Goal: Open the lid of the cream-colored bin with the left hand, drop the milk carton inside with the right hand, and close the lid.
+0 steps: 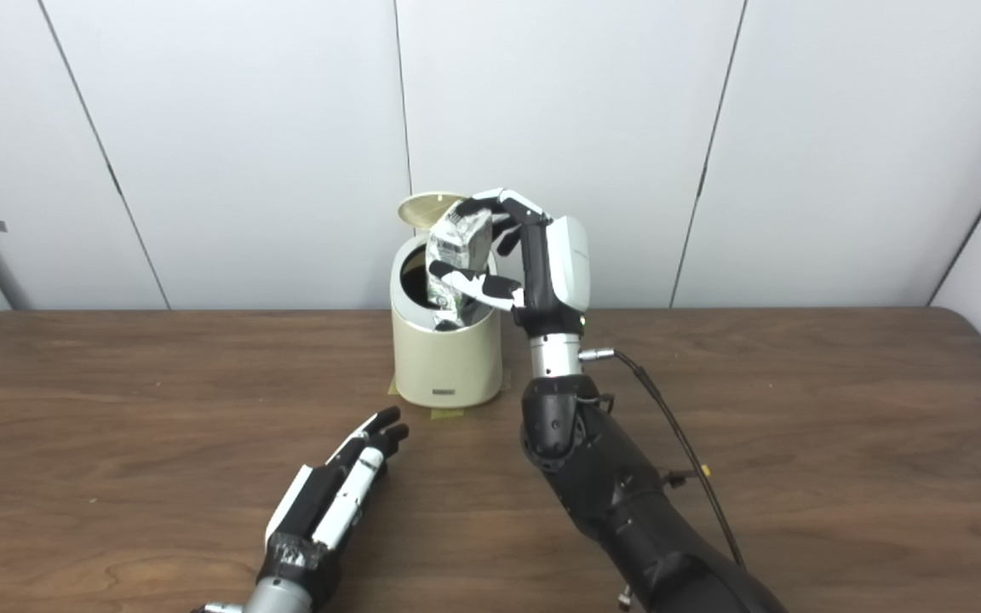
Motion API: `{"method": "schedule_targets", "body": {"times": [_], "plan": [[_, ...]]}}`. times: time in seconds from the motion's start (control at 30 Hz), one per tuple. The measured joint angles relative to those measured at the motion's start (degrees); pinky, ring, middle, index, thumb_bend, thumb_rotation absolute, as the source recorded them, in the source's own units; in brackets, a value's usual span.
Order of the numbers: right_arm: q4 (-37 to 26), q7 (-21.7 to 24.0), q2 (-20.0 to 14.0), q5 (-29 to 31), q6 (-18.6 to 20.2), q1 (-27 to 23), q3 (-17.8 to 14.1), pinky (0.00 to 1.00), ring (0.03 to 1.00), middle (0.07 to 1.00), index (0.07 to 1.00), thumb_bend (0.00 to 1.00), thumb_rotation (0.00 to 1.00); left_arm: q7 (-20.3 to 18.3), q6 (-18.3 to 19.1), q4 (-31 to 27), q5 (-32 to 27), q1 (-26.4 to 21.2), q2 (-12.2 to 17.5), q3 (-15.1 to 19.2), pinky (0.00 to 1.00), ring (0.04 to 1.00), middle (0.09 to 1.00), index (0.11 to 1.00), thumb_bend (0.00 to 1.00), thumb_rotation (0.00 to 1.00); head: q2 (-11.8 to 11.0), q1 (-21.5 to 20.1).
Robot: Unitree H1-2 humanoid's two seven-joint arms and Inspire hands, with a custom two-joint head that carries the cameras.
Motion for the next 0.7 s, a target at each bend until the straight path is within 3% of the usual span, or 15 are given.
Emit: {"method": "schedule_targets", "body": {"times": [0.7], "plan": [[0.6, 2.7, -1.0, 1.3, 0.0, -0.7, 0.8, 0.31, 0.415, 0.514, 0.506, 0.5, 0.0, -0.1, -1.5, 0.9, 1.9, 0.0, 0.0, -1.0, 0.98, 0.948, 0.908, 0.933, 0.34, 0.73, 0.1, 0.3]]}}
